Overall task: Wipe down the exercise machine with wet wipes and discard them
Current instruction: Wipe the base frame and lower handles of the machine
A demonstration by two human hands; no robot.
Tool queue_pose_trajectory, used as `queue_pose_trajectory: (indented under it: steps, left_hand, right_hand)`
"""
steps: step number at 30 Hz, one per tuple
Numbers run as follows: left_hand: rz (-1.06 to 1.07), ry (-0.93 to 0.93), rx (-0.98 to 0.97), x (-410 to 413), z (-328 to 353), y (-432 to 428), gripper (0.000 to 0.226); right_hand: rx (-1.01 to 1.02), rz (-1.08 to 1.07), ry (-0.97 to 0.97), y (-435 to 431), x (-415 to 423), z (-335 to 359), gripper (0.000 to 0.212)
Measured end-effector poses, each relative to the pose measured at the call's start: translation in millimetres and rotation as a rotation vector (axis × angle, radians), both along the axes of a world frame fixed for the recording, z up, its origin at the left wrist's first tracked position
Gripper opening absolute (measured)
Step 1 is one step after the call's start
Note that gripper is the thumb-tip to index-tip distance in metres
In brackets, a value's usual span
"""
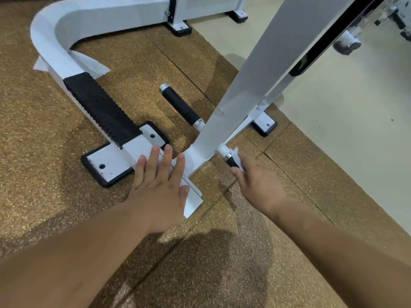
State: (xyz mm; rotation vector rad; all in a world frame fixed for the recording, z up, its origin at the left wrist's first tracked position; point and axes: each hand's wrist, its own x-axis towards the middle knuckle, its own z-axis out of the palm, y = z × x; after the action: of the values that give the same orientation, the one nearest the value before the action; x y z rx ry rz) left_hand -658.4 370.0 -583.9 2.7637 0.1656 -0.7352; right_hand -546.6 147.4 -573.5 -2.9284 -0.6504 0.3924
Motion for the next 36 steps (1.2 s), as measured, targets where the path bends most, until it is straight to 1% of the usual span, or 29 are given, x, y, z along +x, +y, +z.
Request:
queue_pose_trajectory:
  steps: [2, 3, 6, 7, 8, 9, 10, 11, 12, 13, 14, 16, 17, 18, 20, 21, 22, 23, 24, 27, 30, 32, 33, 34, 36]
  left_hand:
    - [-0.004, 0.006, 0.007, 0, 0, 1, 0.068]
    - [-0.005, 0.009, 0.011, 0, 1, 0, 0.069]
    - [0.047, 0.001, -0.033, 5, 10, -3, 0.073]
    - [0.07, -0.034, -0.077, 7, 16, -5, 0.073]
    - [0.108, -0.11, -0.164, 10, 23, -7, 0.069]
    - [0.181, -0.21, -0.296, 12, 32, -10, 0.062]
    - [0.277, -0.314, -0.453, 15, 41, -14, 0.056]
    - [0.374, -0.391, -0.61, 18, 49, -18, 0.053]
    - [0.465, -0.414, -0.748, 22, 56, -21, 0.053]
    - [0.552, -0.364, -0.874, 25, 62, -23, 0.057]
    - [0.634, -0.265, -0.993, 27, 64, -24, 0.063]
    - [0.745, -0.024, -1.168, 29, 61, -21, 0.075]
    - [0.746, 0.079, -1.214, 28, 58, -18, 0.073]
    - [0.71, 0.146, -1.24, 25, 53, -16, 0.062]
    - [0.646, 0.178, -1.213, 21, 43, -16, 0.031]
    - [0.661, 0.17, -1.208, 19, 38, -16, 0.024]
    - [0.695, 0.169, -1.222, 19, 34, -15, 0.022]
    - [0.731, 0.175, -1.246, 17, 32, -14, 0.022]
    - [0.761, 0.186, -1.26, 16, 31, -13, 0.023]
    - [0.786, 0.192, -1.189, 12, 32, -12, 0.029]
    - [0.78, 0.185, -1.158, 12, 34, -11, 0.046]
    - [0.746, 0.165, -1.142, 14, 36, -10, 0.057]
    - [0.726, 0.146, -1.126, 15, 38, -9, 0.058]
    - [0.71, 0.121, -1.103, 16, 39, -8, 0.057]
    - [0.699, 0.074, -1.047, 18, 36, -8, 0.05]
  right_hand:
    - [0.139, -0.126, 0.069, 1, -1, 8, 0.027]
    - [0.212, -0.204, 0.057, 4, -5, 12, 0.027]
    - [0.499, -0.349, -0.118, 23, -27, 19, 0.033]
    - [0.61, -0.392, -0.144, 30, -37, 23, 0.034]
    - [0.72, -0.444, -0.121, 36, -46, 26, 0.036]
    - [0.832, -0.509, -0.049, 41, -54, 30, 0.038]
    - [0.95, -0.58, 0.089, 44, -61, 32, 0.039]
    - [1.066, -0.644, 0.287, 47, -67, 37, 0.04]
    - [1.156, -0.69, 0.481, 48, -71, 40, 0.04]
    - [1.21, -0.714, 0.619, 48, -73, 43, 0.042]
    - [1.238, -0.725, 0.699, 48, -74, 48, 0.043]
    - [1.258, -0.733, 0.782, 45, -72, 55, 0.044]
    - [1.241, -0.731, 0.789, 43, -70, 57, 0.044]
    - [1.21, -0.729, 0.778, 42, -70, 59, 0.044]
    - [1.107, -0.756, 0.653, 40, -66, 57, 0.043]
    - [1.048, -0.767, 0.547, 39, -64, 56, 0.043]
    - [1.005, -0.782, 0.428, 37, -61, 54, 0.044]
    - [0.986, -0.81, 0.329, 36, -58, 52, 0.044]
    - [0.997, -0.859, 0.269, 33, -55, 51, 0.043]
    - [1.118, -1.024, 0.251, 30, -47, 51, 0.035]
    - [1.146, -1.086, 0.222, 29, -40, 48, 0.033]
    - [1.146, -1.104, 0.137, 24, -31, 51, 0.035]
    - [1.105, -1.081, 0.046, 20, -25, 54, 0.037]
    - [1.02, -1.019, -0.081, 15, -19, 58, 0.039]
    - [0.789, -0.785, -0.347, 6, -8, 69, 0.035]
